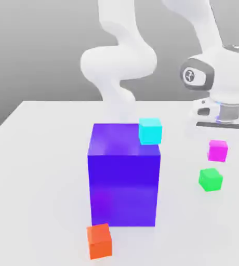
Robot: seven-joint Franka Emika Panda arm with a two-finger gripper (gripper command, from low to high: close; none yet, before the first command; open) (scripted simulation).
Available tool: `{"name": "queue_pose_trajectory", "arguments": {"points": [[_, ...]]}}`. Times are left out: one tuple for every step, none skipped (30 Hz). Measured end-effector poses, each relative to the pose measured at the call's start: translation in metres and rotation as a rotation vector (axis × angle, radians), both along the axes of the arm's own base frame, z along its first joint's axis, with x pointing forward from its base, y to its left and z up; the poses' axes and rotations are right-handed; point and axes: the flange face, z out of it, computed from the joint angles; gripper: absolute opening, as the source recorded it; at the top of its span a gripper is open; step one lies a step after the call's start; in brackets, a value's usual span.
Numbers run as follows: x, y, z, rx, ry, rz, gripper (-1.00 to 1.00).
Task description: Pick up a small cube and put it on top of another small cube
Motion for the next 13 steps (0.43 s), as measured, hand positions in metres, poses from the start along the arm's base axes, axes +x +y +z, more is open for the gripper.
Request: {"name": "queue_pose_trajectory", "arguments": {"points": [[0.000,0.000,-0.004,0.000,-0.001,0.000,-1.00],[0.000,0.000,-0.008,0.000,-0.001,0.001,-1.00],[0.000,0.000,-0.012,0.000,-0.001,0.001,-1.00],[0.001,0.000,-0.016,0.000,-0.001,-0.002,-1.00],[0.002,-0.001,-0.020,-0.001,-0.001,-0.004,-1.00],[0.002,-0.002,-0.024,-0.001,0.000,-0.006,-1.00],[0.002,-0.002,-0.029,-0.001,0.002,-0.007,-1.00],[0.002,-0.002,-0.033,-0.001,0.003,-0.007,-1.00],[0.001,-0.002,-0.037,-0.001,0.005,-0.007,-1.00],[0.000,-0.002,-0.042,-0.001,0.007,-0.006,-1.00],[-0.001,-0.002,-0.046,-0.001,0.009,-0.005,1.00],[-0.001,-0.002,-0.046,-0.001,0.009,-0.005,1.00],[-0.001,-0.002,-0.046,-0.001,0.009,-0.005,1.00]]}}
